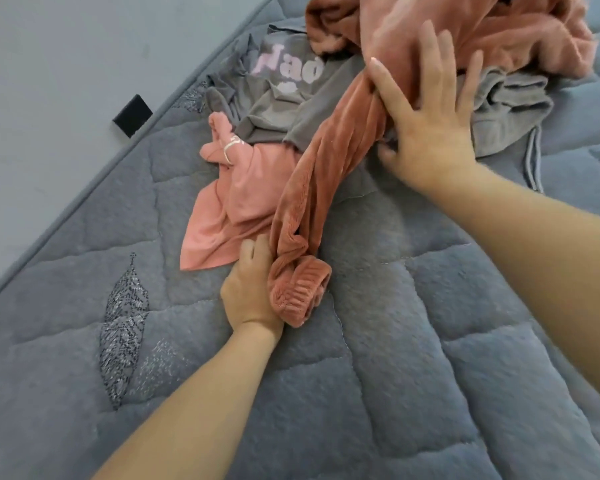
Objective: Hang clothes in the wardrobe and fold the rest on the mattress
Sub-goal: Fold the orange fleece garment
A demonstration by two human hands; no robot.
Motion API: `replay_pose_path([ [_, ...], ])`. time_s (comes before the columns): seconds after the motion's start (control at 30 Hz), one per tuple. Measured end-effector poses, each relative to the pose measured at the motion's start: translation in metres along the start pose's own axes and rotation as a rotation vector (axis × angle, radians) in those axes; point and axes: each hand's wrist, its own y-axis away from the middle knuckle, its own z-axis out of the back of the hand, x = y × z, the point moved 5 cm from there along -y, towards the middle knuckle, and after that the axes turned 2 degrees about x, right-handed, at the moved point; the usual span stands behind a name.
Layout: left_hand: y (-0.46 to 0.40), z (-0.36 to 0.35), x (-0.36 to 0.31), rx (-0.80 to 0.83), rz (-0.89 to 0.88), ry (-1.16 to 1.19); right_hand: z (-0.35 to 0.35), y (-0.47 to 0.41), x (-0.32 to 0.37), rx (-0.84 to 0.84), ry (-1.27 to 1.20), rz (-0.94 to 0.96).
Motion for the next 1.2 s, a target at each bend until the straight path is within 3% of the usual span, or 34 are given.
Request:
replay_pose_path([
  [0.07,0.000,-0.001,0.000,-0.008,-0.015,0.003,-0.007,-0.031,0.006,0.107,0.059,0.108],
  [0.23,0.000,-0.001,0.002,-0.015,-0.015,0.018,-0.039,0.015,0.041,0.344,0.100,-0.028],
  [0.53,-0.002,0.000,0.005,-0.046,-0.079,0.097,-0.040,0.065,0.073,0.329,-0.027,-0.008],
  [0.77,0.009,0.014,0.005,-0.100,-0.246,0.138,-0.001,0.181,0.117,0.375,-0.236,-0.150],
  [0.87,0.033,0.018,0.019,-0.044,-0.306,0.252,0.014,0.232,0.133,0.525,-0.303,-0.222],
  [1.0,0.094,0.026,0.057,0.106,-0.337,0.175,0.043,0.297,0.150,0.764,-0.422,-0.345],
  [1.1,0.141,0.045,0.088,0.295,-0.269,0.296,0.066,0.359,0.174,1.131,-0.882,-0.565],
  [1.2,0.185,0.065,0.111,0.646,-0.130,0.334,0.095,0.440,0.212,1.603,-1.430,-0.848],
])
